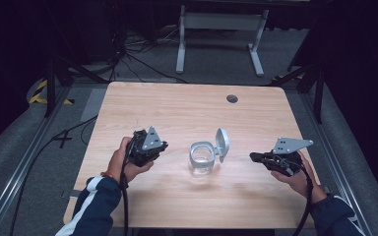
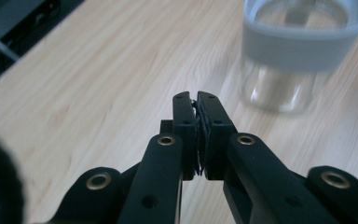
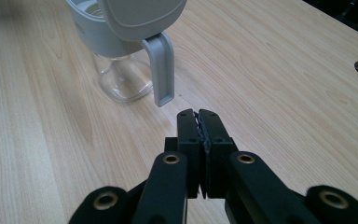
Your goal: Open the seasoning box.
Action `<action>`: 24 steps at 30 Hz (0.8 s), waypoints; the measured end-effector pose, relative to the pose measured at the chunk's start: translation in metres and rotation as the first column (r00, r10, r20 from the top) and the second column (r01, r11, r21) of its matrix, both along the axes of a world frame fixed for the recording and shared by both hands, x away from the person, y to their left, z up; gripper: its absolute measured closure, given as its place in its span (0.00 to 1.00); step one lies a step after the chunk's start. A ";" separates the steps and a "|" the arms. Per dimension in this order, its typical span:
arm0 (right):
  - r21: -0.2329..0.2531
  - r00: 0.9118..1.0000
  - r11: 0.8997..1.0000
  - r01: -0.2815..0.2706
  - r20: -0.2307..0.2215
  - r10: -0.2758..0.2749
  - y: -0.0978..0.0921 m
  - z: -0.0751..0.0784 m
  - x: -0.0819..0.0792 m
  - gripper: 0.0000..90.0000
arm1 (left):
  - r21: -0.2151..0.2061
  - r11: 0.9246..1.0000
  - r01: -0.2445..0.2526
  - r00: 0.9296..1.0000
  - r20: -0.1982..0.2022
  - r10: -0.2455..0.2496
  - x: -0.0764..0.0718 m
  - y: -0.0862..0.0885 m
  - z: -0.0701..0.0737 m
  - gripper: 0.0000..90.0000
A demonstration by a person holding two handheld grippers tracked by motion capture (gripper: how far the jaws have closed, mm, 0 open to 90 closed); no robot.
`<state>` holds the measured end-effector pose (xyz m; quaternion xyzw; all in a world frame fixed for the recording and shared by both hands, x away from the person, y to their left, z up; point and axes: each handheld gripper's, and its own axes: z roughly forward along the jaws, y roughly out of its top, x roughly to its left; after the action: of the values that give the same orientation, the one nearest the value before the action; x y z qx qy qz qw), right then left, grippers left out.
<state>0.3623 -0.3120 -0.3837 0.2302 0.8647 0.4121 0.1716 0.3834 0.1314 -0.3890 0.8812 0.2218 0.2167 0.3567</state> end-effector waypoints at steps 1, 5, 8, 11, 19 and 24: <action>-0.001 1.000 1.000 0.002 -0.002 -0.002 0.000 0.000 0.000 0.98 | 0.000 1.000 0.000 1.000 0.000 0.000 0.000 0.000 0.000 0.95; -0.026 1.000 1.000 -0.001 0.006 0.002 0.000 -0.001 -0.002 0.98 | 0.018 0.998 -0.057 0.998 0.000 0.057 -0.008 0.026 -0.010 0.94; -0.038 1.000 0.999 -0.005 0.007 0.005 0.001 -0.002 -0.003 0.98 | 0.028 0.997 -0.066 0.998 -0.006 0.067 -0.012 0.035 -0.016 0.93; -0.060 1.000 0.998 0.000 0.007 0.001 -0.001 -0.006 -0.003 0.96 | 0.040 0.996 -0.079 0.996 -0.025 0.080 -0.016 0.045 -0.028 0.90; -0.112 1.000 0.994 -0.001 0.009 0.002 -0.014 -0.019 -0.013 0.87 | 0.039 0.993 -0.113 0.990 -0.079 0.116 -0.025 0.066 -0.052 0.82; -0.124 0.999 0.991 0.048 0.008 -0.047 -0.032 -0.032 -0.018 0.77 | 0.008 0.992 -0.127 0.984 -0.124 0.127 -0.028 0.076 -0.066 0.72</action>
<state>0.3448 -0.3437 -0.4157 0.2386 0.8826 0.3538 0.1974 0.3554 0.2079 -0.4549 0.8771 0.2992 0.1835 0.3278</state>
